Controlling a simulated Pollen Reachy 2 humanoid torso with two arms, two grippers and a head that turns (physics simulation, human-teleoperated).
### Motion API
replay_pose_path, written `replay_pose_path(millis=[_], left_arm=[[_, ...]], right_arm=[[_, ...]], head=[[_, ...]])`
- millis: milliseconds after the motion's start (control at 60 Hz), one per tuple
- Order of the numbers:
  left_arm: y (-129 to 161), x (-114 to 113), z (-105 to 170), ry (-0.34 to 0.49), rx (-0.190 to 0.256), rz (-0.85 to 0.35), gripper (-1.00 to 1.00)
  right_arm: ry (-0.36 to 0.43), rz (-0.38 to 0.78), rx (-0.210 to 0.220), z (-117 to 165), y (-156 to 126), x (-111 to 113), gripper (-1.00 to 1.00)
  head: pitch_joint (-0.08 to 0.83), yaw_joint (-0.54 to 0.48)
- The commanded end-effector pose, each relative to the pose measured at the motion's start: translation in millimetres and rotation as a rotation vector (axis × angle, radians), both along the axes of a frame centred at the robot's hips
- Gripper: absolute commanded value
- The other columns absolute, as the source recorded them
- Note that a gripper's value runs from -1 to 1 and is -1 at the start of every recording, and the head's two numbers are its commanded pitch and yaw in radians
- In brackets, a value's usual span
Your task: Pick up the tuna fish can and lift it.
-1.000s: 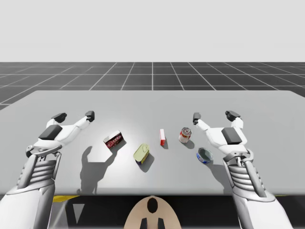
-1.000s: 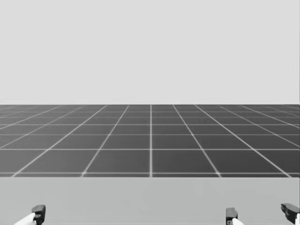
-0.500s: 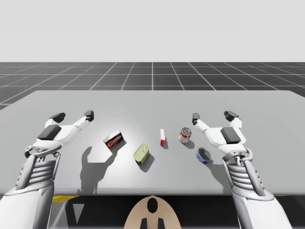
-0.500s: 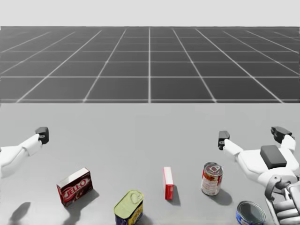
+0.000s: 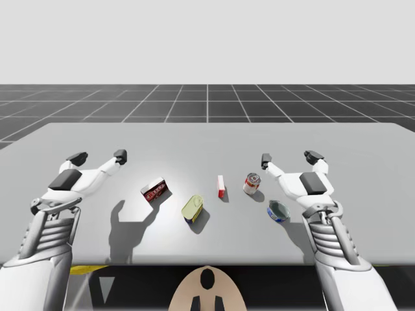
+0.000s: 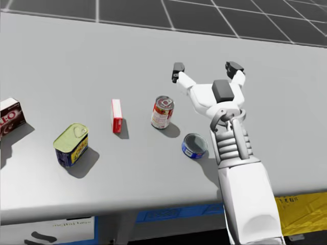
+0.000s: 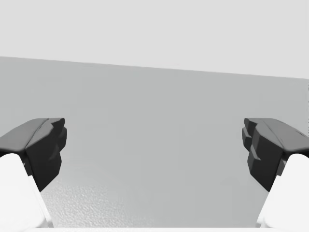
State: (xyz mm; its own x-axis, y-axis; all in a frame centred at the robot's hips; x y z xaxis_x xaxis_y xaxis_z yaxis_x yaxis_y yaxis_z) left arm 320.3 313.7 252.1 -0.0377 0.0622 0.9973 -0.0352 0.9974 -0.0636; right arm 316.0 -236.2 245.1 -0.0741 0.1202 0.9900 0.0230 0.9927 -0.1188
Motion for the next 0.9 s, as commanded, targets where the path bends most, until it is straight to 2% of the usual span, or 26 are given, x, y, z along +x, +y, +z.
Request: replay_pose_path(millis=[17,150,367,483,633,683,700,750,767,783,900], left_arm=[[0,-1,1,-0.004,-0.005,-0.008,-1.00],[0,-1,2,-0.009,-0.008,-0.013,-1.00],[0,-3,3,-0.009,-0.014,-0.005,-1.00],[0,-4,4,-0.009,-0.017,0.000,-1.00],[0,-4,4,-0.009,-0.018,0.001,-1.00],[0,-4,4,-0.008,-0.018,0.001,-1.00],[0,-4,4,-0.007,-0.020,0.002,-1.00],[0,-4,4,-0.006,-0.021,0.002,-1.00],[0,-4,4,-0.005,-0.021,0.002,-1.00],[0,-5,4,-0.005,-0.021,0.003,-1.00],[0,-5,3,-0.001,-0.021,0.004,-1.00]], right_arm=[[0.001,0.001,0.003,1,-1,0,-1.00],[-0.011,0.007,0.013,6,-5,-2,-1.00],[0.002,0.039,0.035,15,-9,-14,-1.00],[0.031,0.098,0.019,23,-12,-43,-1.00],[0.064,0.138,-0.020,17,-19,-82,-1.00],[0.070,0.143,-0.029,15,-21,-89,-1.00],[0.074,0.146,-0.018,12,-22,-95,-1.00],[0.078,0.158,-0.042,10,-25,-100,-1.00],[0.082,0.161,-0.040,9,-26,-103,-1.00],[0.086,0.157,-0.021,6,-26,-106,-1.00],[0.098,0.204,-0.056,-9,-30,-118,-1.00]], head=[[0.737,-0.35],[0.755,-0.39],[0.743,-0.38],[0.738,-0.37],[0.741,-0.37],[0.740,-0.37],[0.740,-0.37],[0.738,-0.38],[0.738,-0.38],[0.738,-0.38],[0.736,-0.38]])
